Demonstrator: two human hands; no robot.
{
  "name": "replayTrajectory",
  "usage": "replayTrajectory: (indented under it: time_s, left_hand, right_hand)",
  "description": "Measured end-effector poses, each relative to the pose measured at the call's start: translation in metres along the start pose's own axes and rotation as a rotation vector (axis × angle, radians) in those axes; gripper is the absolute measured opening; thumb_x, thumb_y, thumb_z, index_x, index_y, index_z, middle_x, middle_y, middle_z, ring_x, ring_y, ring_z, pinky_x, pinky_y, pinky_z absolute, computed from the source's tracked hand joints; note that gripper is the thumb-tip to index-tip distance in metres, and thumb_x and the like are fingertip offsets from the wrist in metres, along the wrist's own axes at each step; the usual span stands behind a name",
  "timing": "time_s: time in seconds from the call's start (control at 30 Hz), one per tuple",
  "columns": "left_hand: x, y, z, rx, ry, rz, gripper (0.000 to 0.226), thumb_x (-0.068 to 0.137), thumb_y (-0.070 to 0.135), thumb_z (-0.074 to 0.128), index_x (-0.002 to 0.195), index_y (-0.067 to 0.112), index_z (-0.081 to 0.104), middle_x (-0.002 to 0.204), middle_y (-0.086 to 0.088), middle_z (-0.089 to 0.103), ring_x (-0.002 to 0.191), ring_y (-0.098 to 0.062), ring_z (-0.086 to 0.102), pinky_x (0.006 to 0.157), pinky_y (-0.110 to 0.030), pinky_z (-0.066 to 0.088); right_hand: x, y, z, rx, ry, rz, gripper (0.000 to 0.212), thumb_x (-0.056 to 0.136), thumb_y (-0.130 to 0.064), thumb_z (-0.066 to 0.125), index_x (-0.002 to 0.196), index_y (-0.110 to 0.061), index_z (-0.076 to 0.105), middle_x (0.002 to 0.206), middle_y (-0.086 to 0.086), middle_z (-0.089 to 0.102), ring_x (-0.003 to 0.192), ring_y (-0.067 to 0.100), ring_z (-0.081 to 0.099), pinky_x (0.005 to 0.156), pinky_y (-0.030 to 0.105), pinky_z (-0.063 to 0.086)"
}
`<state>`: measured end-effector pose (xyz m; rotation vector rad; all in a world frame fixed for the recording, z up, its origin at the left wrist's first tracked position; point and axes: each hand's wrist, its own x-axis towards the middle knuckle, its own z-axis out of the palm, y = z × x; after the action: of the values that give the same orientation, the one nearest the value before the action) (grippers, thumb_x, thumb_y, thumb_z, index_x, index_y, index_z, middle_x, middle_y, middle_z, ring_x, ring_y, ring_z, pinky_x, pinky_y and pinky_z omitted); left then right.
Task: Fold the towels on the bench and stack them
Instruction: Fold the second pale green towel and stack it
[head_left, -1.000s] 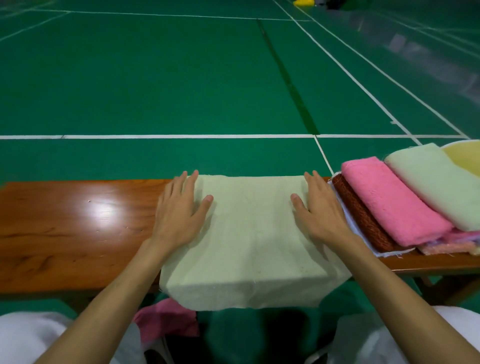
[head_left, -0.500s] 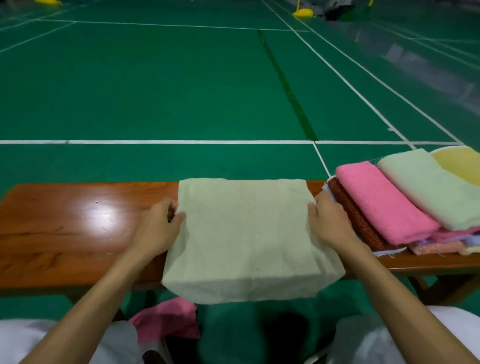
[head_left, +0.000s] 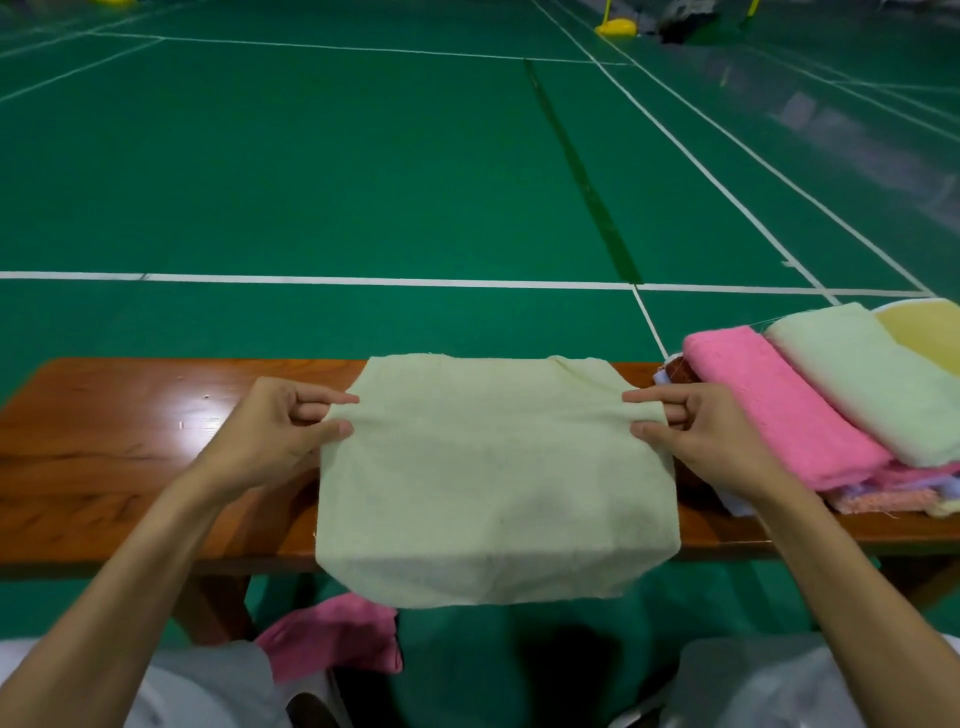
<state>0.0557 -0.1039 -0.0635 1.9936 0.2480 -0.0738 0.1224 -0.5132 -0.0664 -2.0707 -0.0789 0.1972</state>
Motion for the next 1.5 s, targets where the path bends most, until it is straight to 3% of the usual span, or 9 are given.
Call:
replayTrajectory:
  time_s: [0.17, 0.37, 0.5, 0.67, 0.83, 1.03, 1.27, 1.37, 1.5]
  left_hand:
    - [-0.003, -0.002, -0.018, 0.203, 0.119, 0.128, 0.014, 0.086, 0.019, 0.080, 0.098, 0.026, 0.081, 0.093, 0.012, 0.080, 0.085, -0.006, 0.075, 0.072, -0.040, 0.060]
    - [-0.005, 0.011, -0.025, 0.175, 0.109, 0.160, 0.003, 0.082, 0.021, 0.083, 0.085, 0.020, 0.082, 0.068, -0.004, 0.076, 0.057, -0.016, 0.070, 0.062, -0.029, 0.055]
    - [0.008, 0.014, -0.027, 0.071, 0.089, 0.098, 0.007, 0.084, 0.017, 0.082, 0.086, 0.010, 0.079, 0.056, -0.017, 0.066, 0.043, -0.017, 0.052, 0.042, -0.020, 0.042]
    - [0.041, 0.024, -0.016, -0.219, 0.048, -0.025, 0.013, 0.092, 0.020, 0.072, 0.091, 0.008, 0.066, 0.085, -0.017, 0.078, 0.055, -0.014, 0.071, 0.044, -0.016, 0.044]
    - [0.085, 0.048, -0.009, -0.445, 0.142, 0.134, 0.017, 0.099, 0.010, 0.065, 0.087, 0.022, 0.061, 0.096, -0.008, 0.080, 0.080, -0.015, 0.078, 0.068, -0.024, 0.060]
    - [0.100, 0.106, -0.035, -0.605, 0.193, 0.423, 0.019, 0.096, 0.009, 0.068, 0.085, 0.025, 0.065, 0.091, 0.000, 0.079, 0.092, -0.018, 0.077, 0.084, -0.033, 0.060]
    - [0.050, 0.102, -0.044, -0.407, 0.170, 0.386, 0.015, 0.083, 0.014, 0.077, 0.084, 0.022, 0.065, 0.082, -0.002, 0.079, 0.079, -0.014, 0.078, 0.058, -0.017, 0.053]
    - [0.025, 0.071, -0.040, -0.244, 0.053, 0.311, 0.038, 0.057, 0.037, 0.092, 0.078, 0.013, 0.071, 0.083, -0.017, 0.077, 0.071, -0.015, 0.076, 0.052, -0.014, 0.050]
    - [0.002, 0.034, -0.033, 0.010, -0.223, 0.138, 0.070, 0.038, 0.066, 0.095, 0.078, 0.010, 0.080, 0.079, -0.025, 0.075, 0.066, -0.025, 0.069, 0.052, -0.018, 0.049]
  right_hand:
    - [-0.001, -0.010, -0.011, -0.321, 0.104, -0.134, 0.031, 0.089, -0.012, 0.078, 0.120, -0.012, 0.075, 0.095, 0.008, 0.079, 0.093, 0.020, 0.073, 0.086, 0.038, 0.061]
    - [-0.009, -0.039, -0.031, -0.525, 0.107, -0.189, 0.013, 0.093, -0.023, 0.073, 0.103, -0.027, 0.081, 0.070, -0.002, 0.075, 0.062, 0.016, 0.070, 0.069, 0.043, 0.061]
    - [-0.012, -0.057, -0.032, -0.181, 0.098, -0.074, 0.014, 0.102, -0.022, 0.061, 0.105, -0.026, 0.074, 0.054, 0.010, 0.066, 0.039, 0.015, 0.049, 0.046, 0.026, 0.048]
    - [0.032, -0.059, -0.010, 0.227, 0.126, 0.096, 0.018, 0.111, -0.019, 0.043, 0.106, -0.007, 0.055, 0.090, 0.016, 0.078, 0.050, 0.022, 0.070, 0.040, 0.020, 0.044]
    - [0.086, -0.067, 0.000, 0.412, 0.247, -0.050, 0.021, 0.111, -0.010, 0.039, 0.096, -0.011, 0.053, 0.095, 0.021, 0.075, 0.079, 0.028, 0.078, 0.064, 0.033, 0.064]
    - [0.102, -0.119, -0.033, 0.549, 0.380, -0.372, 0.020, 0.108, -0.007, 0.041, 0.095, -0.017, 0.053, 0.104, 0.020, 0.074, 0.096, 0.029, 0.076, 0.077, 0.031, 0.062]
    - [0.047, -0.116, -0.046, 0.498, 0.351, -0.341, 0.021, 0.101, -0.006, 0.051, 0.084, -0.015, 0.058, 0.076, 0.013, 0.077, 0.068, 0.031, 0.076, 0.058, 0.033, 0.059]
    - [0.017, -0.093, -0.037, 0.367, 0.306, -0.261, 0.020, 0.097, 0.002, 0.052, 0.080, -0.006, 0.060, 0.070, 0.020, 0.073, 0.054, 0.026, 0.071, 0.050, 0.030, 0.055]
    - [-0.013, -0.060, -0.021, 0.081, 0.049, -0.103, 0.021, 0.092, 0.008, 0.050, 0.075, 0.003, 0.062, 0.066, 0.029, 0.069, 0.064, 0.046, 0.071, 0.070, 0.059, 0.056]
